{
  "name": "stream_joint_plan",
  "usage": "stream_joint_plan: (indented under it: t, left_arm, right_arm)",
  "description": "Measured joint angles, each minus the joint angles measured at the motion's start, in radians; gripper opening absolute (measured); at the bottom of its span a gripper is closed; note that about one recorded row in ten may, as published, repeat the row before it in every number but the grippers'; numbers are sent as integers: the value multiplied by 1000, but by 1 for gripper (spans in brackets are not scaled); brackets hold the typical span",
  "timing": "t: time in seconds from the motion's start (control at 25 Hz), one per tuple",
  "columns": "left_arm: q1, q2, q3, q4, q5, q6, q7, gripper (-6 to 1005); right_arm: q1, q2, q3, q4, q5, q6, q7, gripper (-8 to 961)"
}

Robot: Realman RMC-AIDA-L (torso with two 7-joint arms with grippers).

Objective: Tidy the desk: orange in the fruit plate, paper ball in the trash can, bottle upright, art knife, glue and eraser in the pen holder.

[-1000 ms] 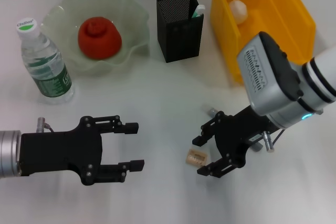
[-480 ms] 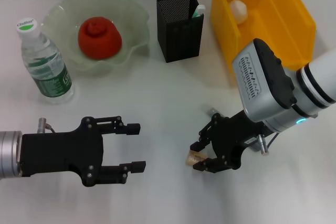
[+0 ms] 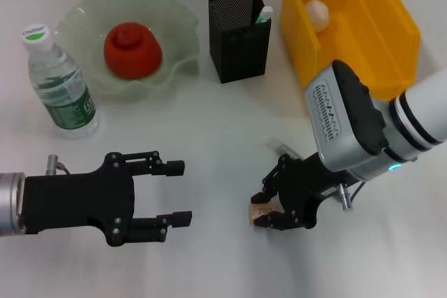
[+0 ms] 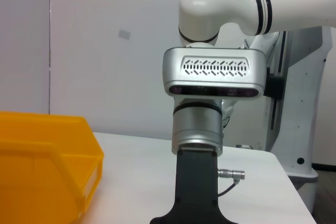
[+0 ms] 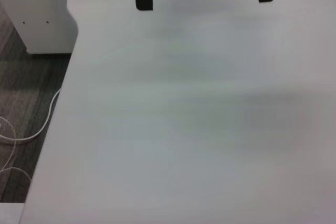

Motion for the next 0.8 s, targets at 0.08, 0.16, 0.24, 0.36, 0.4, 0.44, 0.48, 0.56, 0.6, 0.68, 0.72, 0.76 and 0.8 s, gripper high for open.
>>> stream_joint_plan:
  t: [0.08,0.16,0.24,0.36,0.4,0.44,0.48,0.56,0.6,0.68,0.72,0.76,0.8]
  left_arm:
    - [0,0,-1,0,0,3,0,713]
    - [0,0,-2,0,0,5,0,713]
    - [0,0,-2,0,0,5,0,713]
    - [0,0,-2,0,0,5,0,713]
    - [0,0,-2,0,0,5,0,713]
    - [0,0,-2,0,0,5,0,713]
    - [0,0,-2,0,-1,5,-1,713]
    - [2,-3,-8,-1,-4,5,-1,713]
    - [4,-4,-15,-1,-5,6,-2,713]
    - [6,-6,-23,-1,-6,7,-3,713]
    - [10,-13,-45,-2,-5,11,-7,713]
    - [13,-19,-63,-3,-4,13,-7,713]
    - [16,-25,-83,-6,-2,14,-7,713]
  right_arm:
    - [-5,0,-2,-3,2,4,-7,371]
    - [-7,0,-2,-5,4,5,-8,346]
    - [-14,0,4,-13,23,1,-9,321]
    - [-29,-3,17,-33,44,-13,-9,289]
    - [-37,-5,27,-45,53,-17,-9,280]
    - [-46,-5,50,-59,59,-29,-10,270]
    - [-54,-6,80,-73,64,-42,-10,261]
    - [-69,-6,150,-90,83,-64,-18,242]
    - [-76,-7,179,-93,100,-71,-25,243]
    - [-105,-8,266,-86,178,-77,-73,246]
    - [-105,-8,266,-86,178,-77,-73,248]
    - [-125,-8,318,-68,240,-76,-119,249]
    - [-125,-8,318,-68,240,-76,-119,250]
